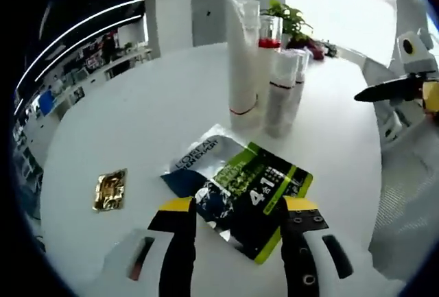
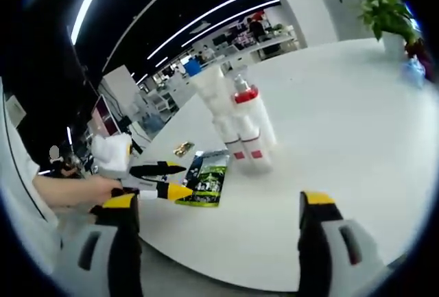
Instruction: Arrange the skincare products in the storage area until every visible bottle or jar stands upright without overlapping.
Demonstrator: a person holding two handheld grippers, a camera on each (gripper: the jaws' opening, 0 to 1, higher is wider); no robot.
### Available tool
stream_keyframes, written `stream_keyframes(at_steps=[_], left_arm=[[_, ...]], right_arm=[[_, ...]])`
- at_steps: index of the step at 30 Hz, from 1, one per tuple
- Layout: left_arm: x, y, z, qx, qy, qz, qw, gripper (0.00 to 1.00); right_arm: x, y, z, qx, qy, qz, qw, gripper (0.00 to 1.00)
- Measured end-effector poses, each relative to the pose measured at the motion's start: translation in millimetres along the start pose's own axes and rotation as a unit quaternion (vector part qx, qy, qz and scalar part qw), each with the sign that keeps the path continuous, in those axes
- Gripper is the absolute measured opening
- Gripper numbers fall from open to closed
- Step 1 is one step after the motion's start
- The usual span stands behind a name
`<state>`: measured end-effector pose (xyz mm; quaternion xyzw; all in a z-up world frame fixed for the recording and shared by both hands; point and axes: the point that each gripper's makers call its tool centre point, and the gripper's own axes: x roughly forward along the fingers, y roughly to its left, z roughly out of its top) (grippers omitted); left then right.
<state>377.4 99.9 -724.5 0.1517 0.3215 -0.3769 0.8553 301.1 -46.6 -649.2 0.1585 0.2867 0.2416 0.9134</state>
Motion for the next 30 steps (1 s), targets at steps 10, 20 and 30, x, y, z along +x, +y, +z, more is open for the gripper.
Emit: stream_keyframes(at_steps=[10,20,30], left_arm=[[17,1.0,-9.5,0.003,0.027,-0.026,0.9993,0.56],[20,-0.2,-7.2,0.010,0.031,-0.036,0.9988,0.56],[19,-1.8,-6.1,0.010,0.035,-0.035,0.9987,0.56]], right_arm=[[-1,-1,0.5,0.000,-0.001,-0.003,1.0000,0.98],[-1,-2,0.9,0.001,-0.002,-0.005,1.0000,0.98],[-1,-1,1.9,-0.002,-0.004,-0.005,1.0000,0.98]])
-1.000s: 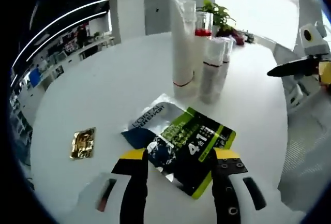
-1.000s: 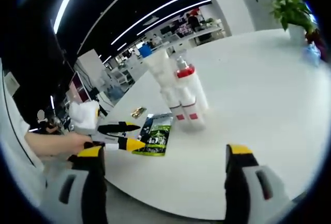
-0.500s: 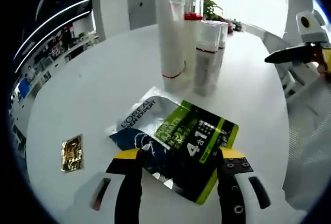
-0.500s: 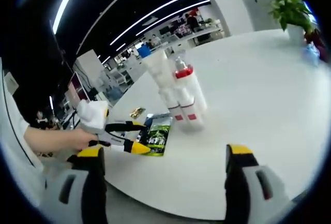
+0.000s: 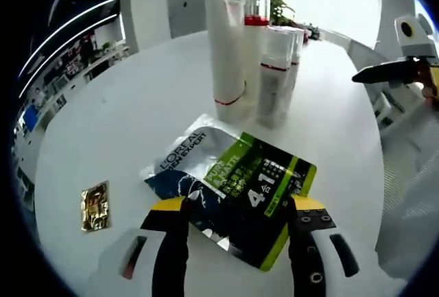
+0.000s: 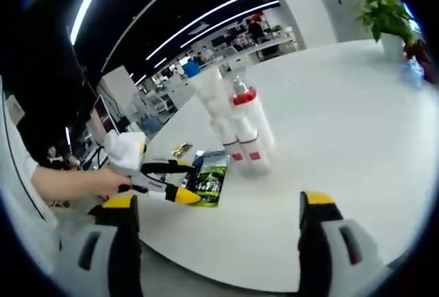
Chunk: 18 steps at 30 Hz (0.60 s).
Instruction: Arrange the skincare products in the storage area until every visible bottle or jar stands upright without overlapping.
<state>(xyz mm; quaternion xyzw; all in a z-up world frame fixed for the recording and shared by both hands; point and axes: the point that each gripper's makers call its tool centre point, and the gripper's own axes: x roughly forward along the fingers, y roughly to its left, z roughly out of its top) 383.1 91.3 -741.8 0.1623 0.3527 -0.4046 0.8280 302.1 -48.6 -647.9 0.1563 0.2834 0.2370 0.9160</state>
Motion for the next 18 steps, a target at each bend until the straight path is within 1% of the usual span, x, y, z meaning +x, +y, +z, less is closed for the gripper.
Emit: stream_keyframes(at_steps=[3,7,14,18], left_arm=[[-1,-0.5,0.6,0.000,0.003,0.000,1.0000,0.56],[-3,-1.5,0.0,0.005,0.011,0.000,0.9999,0.59],[-14,-2.9,-2.9,0.002,0.012,0.005,0.9999,0.60],[-21,-3.6,-8.0,0.000,0.016,0.009,0.9998,0.62]], right_arm=[[0,1,0.5,-0.002,0.000,0.001,1.0000,0.98],[-1,2,1.8,-0.006,-0.002,0.002,1.0000,0.98],[-5,6,4.6,-0.014,-0.006,0.004,0.9999,0.98],[-7,7,5.8,-0.022,-0.007,0.004,0.9997,0.98]])
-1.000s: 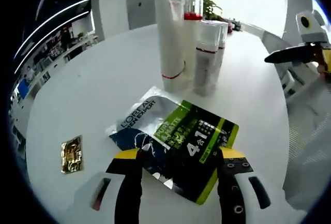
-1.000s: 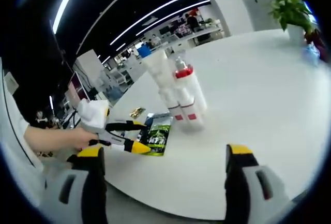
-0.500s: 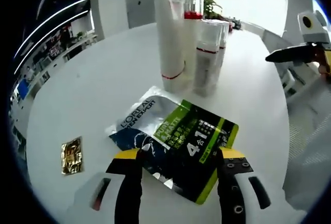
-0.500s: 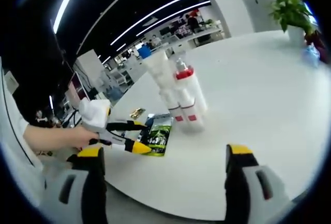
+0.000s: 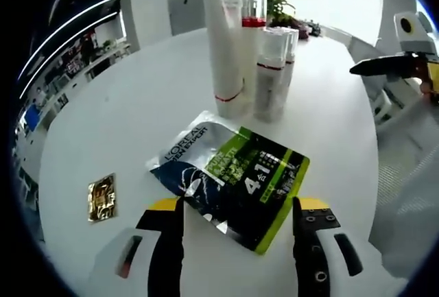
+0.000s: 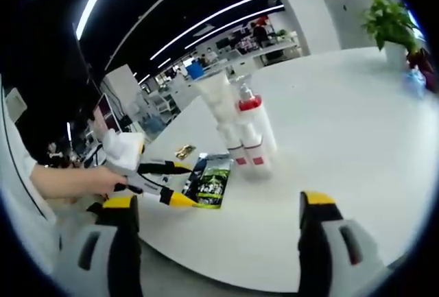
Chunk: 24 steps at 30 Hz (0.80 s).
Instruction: Arrange the skincare products in the storage area until every visible bottle or jar stands upright without overlapping.
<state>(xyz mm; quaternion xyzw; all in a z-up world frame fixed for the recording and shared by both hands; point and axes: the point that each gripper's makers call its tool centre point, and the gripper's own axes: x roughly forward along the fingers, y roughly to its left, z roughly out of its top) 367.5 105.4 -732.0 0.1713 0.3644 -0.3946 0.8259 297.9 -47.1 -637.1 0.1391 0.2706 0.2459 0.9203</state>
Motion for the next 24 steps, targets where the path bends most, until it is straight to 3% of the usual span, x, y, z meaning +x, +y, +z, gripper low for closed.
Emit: stream_keyframes(at_steps=[8,24], left_arm=[[-12,3.3,-10.0,-0.008,0.003,0.005,1.0000,0.67],[-53,-10.9,-23.7,-0.053,-0.014,0.018,0.9983,0.82]], right_arm=[[-4,3,1.6,-0.016,0.000,0.001,0.9999,0.99],[-14,5,4.2,-0.040,0.002,0.004,0.9992,1.00]])
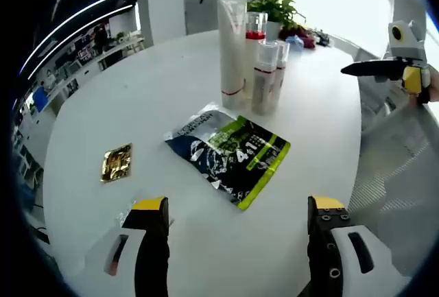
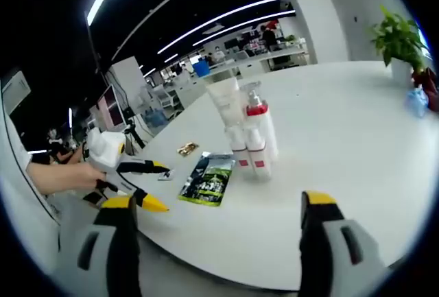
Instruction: Arrange the skincare products in the storage area until every visible bottle or jar stands upright without overlapping.
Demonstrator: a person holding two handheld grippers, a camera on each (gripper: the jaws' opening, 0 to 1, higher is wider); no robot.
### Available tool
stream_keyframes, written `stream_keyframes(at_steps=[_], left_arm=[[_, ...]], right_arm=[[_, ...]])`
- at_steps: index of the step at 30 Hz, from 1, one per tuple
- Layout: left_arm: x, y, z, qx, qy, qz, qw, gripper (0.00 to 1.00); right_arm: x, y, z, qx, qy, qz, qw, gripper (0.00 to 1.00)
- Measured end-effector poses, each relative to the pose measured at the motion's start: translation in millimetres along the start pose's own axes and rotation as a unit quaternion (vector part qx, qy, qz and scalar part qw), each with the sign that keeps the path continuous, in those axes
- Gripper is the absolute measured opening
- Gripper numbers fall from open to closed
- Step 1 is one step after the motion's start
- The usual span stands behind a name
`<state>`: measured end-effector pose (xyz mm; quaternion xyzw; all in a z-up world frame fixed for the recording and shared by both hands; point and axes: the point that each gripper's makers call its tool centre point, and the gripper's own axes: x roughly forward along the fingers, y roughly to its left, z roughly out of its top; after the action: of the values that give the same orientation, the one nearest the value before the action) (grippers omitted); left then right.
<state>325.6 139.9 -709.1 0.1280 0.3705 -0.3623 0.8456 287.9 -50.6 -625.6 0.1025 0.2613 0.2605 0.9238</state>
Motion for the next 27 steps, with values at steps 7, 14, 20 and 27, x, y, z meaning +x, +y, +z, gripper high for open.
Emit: stream_keyframes(at_steps=[7,14,20,27], left_arm=[[-17,-3.4,-8.8,-0.016,-0.005,0.010,0.9998,0.88],[-34,-7.3,-14.0,-0.040,-0.018,0.022,0.9988,0.91],[-50,-8.9,-19.6,-0.054,-0.029,0.034,0.9975,0.96],[-69,-11.7,-25.5,-0.067,-0.041,0.047,0.9957,0.97]], right_arm=[[-4,4,0.0,-0.021,0.002,0.007,0.9997,1.00],[-6,8,-1.0,-0.029,0.004,0.013,0.9995,1.00],[-8,9,-1.1,-0.029,0.001,0.015,0.9995,1.00],[-11,12,-2.5,-0.030,0.001,0.018,0.9994,1.00]])
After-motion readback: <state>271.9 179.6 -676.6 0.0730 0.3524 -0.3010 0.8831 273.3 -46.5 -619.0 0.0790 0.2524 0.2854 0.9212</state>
